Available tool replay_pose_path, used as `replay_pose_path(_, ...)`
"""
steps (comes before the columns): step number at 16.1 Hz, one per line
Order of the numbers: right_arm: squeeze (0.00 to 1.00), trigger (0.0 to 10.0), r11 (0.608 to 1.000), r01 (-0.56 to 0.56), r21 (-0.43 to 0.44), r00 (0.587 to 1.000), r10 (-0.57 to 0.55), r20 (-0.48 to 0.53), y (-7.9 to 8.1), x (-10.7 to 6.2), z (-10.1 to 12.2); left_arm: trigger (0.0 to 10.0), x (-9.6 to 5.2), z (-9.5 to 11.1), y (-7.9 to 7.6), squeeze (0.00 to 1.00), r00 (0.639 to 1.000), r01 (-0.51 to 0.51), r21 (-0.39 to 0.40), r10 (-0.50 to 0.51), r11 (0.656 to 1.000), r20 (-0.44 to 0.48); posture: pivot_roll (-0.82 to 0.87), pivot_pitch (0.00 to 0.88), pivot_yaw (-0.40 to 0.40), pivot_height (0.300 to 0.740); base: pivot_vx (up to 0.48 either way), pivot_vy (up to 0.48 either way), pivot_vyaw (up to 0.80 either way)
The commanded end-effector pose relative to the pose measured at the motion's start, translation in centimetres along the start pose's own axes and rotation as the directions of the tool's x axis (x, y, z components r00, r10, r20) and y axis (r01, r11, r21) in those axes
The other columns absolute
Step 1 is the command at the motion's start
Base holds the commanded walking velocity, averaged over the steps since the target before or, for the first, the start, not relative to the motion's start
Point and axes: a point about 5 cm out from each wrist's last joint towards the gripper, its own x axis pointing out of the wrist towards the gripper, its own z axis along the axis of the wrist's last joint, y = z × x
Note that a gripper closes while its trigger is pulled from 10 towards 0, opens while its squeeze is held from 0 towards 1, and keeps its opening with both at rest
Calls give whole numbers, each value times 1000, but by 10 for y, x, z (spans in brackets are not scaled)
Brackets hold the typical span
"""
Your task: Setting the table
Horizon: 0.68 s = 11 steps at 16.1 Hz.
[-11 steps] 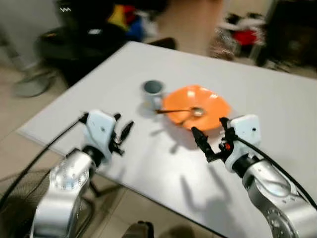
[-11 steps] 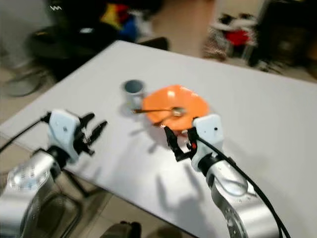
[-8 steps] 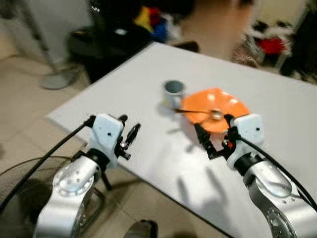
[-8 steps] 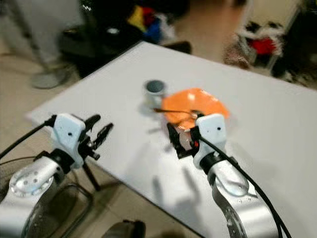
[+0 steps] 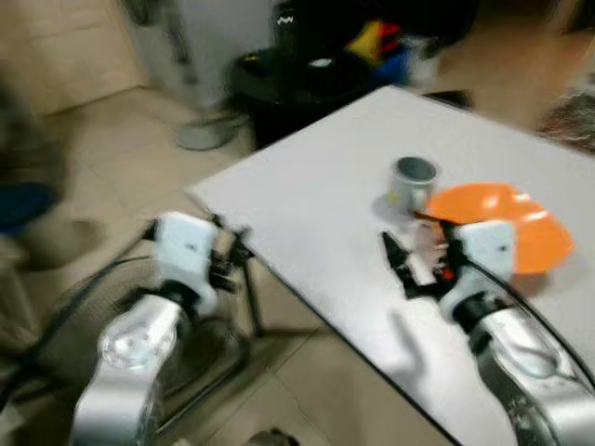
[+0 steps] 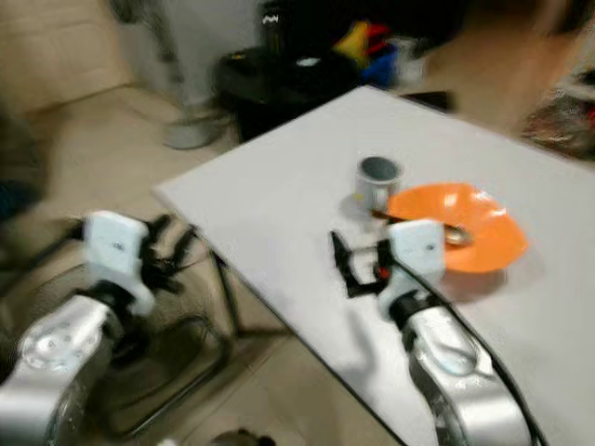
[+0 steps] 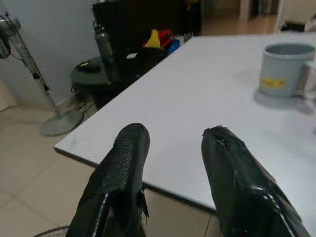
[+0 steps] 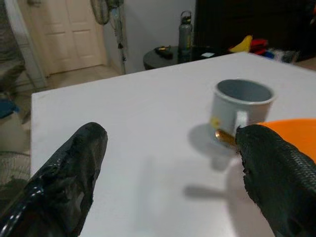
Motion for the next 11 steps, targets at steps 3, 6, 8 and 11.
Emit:
replay_pose_path(3,1000,10000,994,-104,23,994,104,-39,14,-3,-8,10000,-1,0,2,0,1000,-18,22,18,1000,-15,108,0,58,740,0,0,800)
replay_pose_path(6,1000,10000,988,-149,26,988,150,-46,18,-5,-8,10000,-2,-2,0,0,1000,-16,37,17,999,-14,109,0,56,740,0,0,800)
replay_pose_path(8,1000,10000,987,-161,26,986,162,-47,18,-5,-9,10000,-2,-1,0,0,1000,-15,38,16,999,-14,110,0,56,740,0,0,800)
replay_pose_path(11,1000,10000,985,-169,27,984,170,-46,19,-5,-9,10000,-1,0,0,0,1000,-17,22,17,1000,-6,111,0,54,740,0,0,800)
